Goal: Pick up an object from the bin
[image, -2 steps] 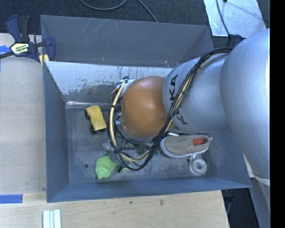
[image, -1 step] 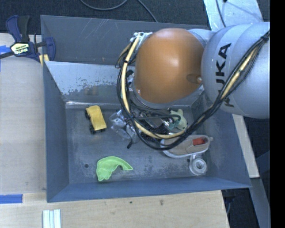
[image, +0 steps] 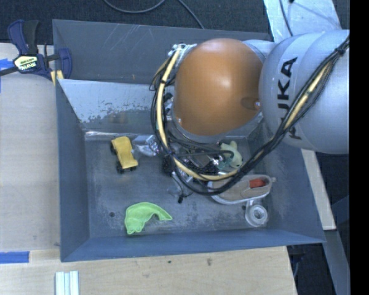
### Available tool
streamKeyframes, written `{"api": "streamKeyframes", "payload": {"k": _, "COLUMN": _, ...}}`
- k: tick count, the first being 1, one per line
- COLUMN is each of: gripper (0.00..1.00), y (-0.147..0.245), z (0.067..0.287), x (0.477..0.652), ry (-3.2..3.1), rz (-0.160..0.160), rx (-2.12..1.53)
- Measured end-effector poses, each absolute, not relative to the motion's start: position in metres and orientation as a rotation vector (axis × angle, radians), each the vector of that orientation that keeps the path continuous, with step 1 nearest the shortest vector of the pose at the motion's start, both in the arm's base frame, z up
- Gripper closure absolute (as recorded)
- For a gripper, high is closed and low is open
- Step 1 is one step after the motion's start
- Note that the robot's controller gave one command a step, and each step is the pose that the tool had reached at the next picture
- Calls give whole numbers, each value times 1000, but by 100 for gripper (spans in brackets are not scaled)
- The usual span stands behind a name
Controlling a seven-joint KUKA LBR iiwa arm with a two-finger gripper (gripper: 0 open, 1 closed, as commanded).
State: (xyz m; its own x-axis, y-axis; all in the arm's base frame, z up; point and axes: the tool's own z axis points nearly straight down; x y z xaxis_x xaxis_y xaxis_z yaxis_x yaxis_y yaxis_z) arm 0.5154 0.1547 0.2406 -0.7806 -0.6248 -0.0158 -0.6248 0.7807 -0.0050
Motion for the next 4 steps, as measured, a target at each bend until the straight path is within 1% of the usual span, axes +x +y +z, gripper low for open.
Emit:
{"api": "streamKeyframes", "payload": {"k": 1, "gripper": 0, "y": 155, "z": 241, "x": 515, "ry": 2950, "rz": 1, "rx": -1033}}
{"api": "streamKeyframes", "payload": {"k": 2, "gripper": 0, "y": 154, "z": 196, "x": 504, "ry": 2926, "rz": 0, "rx": -1070}}
{"api": "streamKeyframes", "payload": {"k": 3, "gripper": 0, "y": 177, "z": 161, "x": 502, "ry": 2931, "rz": 0, "rx": -1087}}
{"api": "streamKeyframes", "payload": {"k": 4, "gripper": 0, "y": 186, "z": 146, "x": 495, "ry": 2855, "rz": 1, "rx": -1253}}
